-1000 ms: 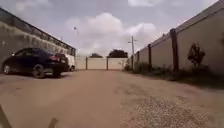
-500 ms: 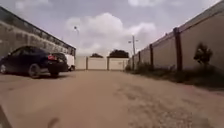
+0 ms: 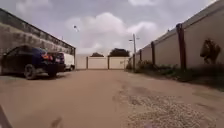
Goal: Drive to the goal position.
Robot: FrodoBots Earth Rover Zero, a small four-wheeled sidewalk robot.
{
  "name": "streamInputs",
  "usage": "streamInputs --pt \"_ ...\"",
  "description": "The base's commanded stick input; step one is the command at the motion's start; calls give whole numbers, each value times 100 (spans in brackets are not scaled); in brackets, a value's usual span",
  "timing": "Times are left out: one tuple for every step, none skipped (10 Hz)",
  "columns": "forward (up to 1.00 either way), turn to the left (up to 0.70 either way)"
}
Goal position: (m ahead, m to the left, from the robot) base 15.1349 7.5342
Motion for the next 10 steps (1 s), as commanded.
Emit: streamInputs --pt "70 0" --pt "70 0" --pt "70 0" --pt "70 0" --pt "70 0" --pt "70 0" --pt "70 0" --pt "70 0" --pt "70 0" --pt "70 0"
